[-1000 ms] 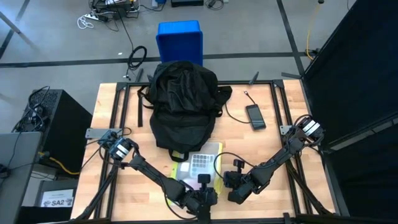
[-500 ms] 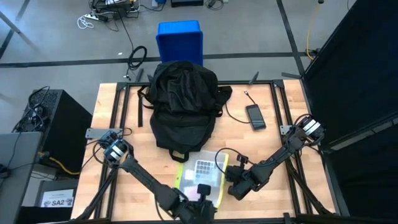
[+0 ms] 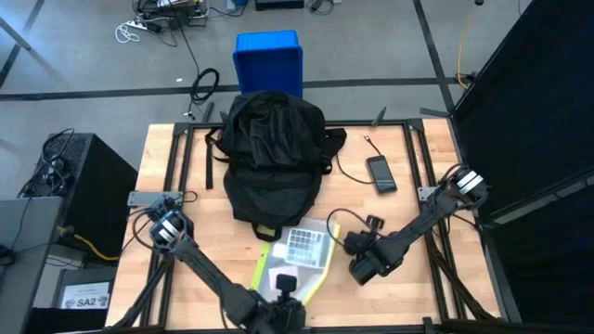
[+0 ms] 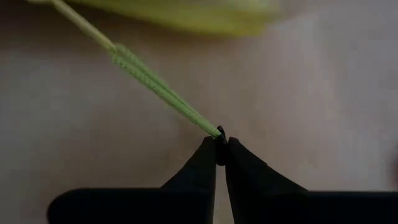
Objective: Unpack backpack
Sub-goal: Close the yellow zipper pouch, then put the yellow zipper pouch into the backpack
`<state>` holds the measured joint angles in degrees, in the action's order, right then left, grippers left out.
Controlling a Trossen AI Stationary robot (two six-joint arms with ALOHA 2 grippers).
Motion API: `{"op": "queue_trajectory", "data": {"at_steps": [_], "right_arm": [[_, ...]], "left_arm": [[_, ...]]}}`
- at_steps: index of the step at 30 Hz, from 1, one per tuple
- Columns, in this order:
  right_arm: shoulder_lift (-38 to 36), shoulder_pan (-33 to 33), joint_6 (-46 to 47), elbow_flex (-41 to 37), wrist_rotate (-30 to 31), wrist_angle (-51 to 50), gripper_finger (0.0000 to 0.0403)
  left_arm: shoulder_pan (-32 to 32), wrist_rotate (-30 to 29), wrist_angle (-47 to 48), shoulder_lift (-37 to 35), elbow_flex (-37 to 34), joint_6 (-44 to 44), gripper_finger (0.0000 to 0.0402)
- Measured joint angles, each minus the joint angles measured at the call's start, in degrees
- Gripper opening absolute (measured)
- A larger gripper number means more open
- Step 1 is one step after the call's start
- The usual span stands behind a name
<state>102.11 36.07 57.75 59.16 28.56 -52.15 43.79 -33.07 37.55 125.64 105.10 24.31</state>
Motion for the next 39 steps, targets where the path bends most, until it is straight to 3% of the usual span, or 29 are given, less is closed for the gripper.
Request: {"op": "queue_trajectory", "data": {"at_steps": [6, 12, 18, 28, 33, 39], "right_arm": [[-3.4, -3.0, 6.0, 0.0, 2.4, -12.9, 0.0], [-4.4, -5.5, 5.9, 0.2, 2.9, -15.2, 0.0], [-4.4, -5.8, -1.6, 0.2, 2.9, -8.0, 0.0016], [-4.4, 0.2, -10.6, 0.5, 4.9, -0.3, 0.0103], [-3.6, 5.3, -22.3, 0.4, 10.0, 13.9, 0.0149], [2.3, 7.0, -37.0, 0.2, 11.2, 29.0, 0.0201]], "left_arm": [[3.2, -4.1, 2.7, -2.4, 0.0, 2.6, 0.0], [6.5, -9.7, 8.6, -3.6, 0.0, 9.2, 0.0], [7.7, -9.6, 9.2, -3.6, -0.2, 10.7, 0.0], [8.5, -11.1, 14.5, -3.8, -0.4, 13.7, 0.0], [8.7, -13.7, 14.7, -5.6, -0.4, 13.7, 0.0], [8.6, -14.4, 14.7, -6.6, -0.4, 13.5, 0.0]]}}
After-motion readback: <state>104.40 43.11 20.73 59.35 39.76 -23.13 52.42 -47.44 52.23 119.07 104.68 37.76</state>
